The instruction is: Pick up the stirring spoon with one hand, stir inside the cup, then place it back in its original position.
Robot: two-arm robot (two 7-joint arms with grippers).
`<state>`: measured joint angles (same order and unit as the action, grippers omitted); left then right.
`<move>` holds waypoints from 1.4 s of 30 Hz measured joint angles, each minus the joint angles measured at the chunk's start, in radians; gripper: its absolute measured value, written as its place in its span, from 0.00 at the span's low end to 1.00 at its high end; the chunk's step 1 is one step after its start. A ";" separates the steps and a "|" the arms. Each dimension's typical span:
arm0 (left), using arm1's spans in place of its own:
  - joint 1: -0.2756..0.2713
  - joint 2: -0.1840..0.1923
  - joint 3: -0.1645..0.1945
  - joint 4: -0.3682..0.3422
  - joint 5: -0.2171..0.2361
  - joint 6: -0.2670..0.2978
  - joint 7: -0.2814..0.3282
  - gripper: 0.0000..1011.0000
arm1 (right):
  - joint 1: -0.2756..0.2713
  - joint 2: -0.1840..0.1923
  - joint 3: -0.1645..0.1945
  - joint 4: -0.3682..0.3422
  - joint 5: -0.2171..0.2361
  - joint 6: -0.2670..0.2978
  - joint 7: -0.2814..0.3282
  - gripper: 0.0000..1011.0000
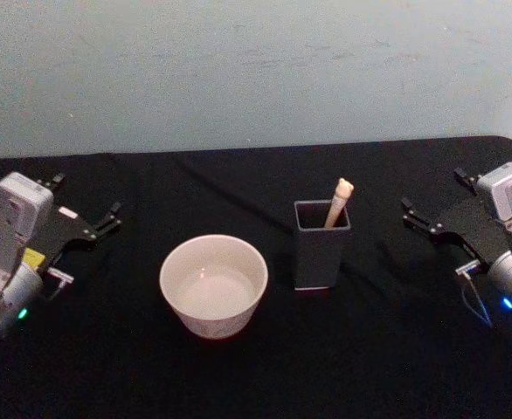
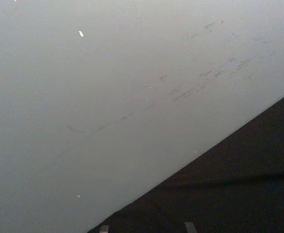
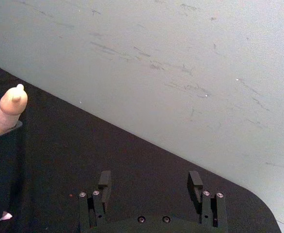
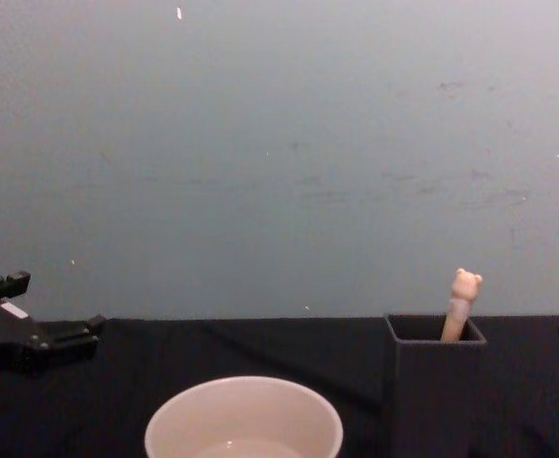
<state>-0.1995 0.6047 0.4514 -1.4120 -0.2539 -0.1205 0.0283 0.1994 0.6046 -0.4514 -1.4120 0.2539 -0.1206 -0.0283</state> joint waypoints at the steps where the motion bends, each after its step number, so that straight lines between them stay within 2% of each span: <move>1: 0.000 0.000 0.000 0.000 0.000 0.000 0.000 0.99 | 0.000 0.000 0.000 0.000 0.000 0.000 0.000 0.99; 42: 0.000 0.000 0.000 0.000 0.000 0.000 0.000 0.99 | 0.000 0.000 0.000 0.000 0.000 0.000 0.000 0.99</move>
<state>-0.1995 0.6047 0.4514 -1.4120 -0.2539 -0.1205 0.0283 0.1995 0.6047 -0.4514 -1.4120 0.2539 -0.1205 -0.0283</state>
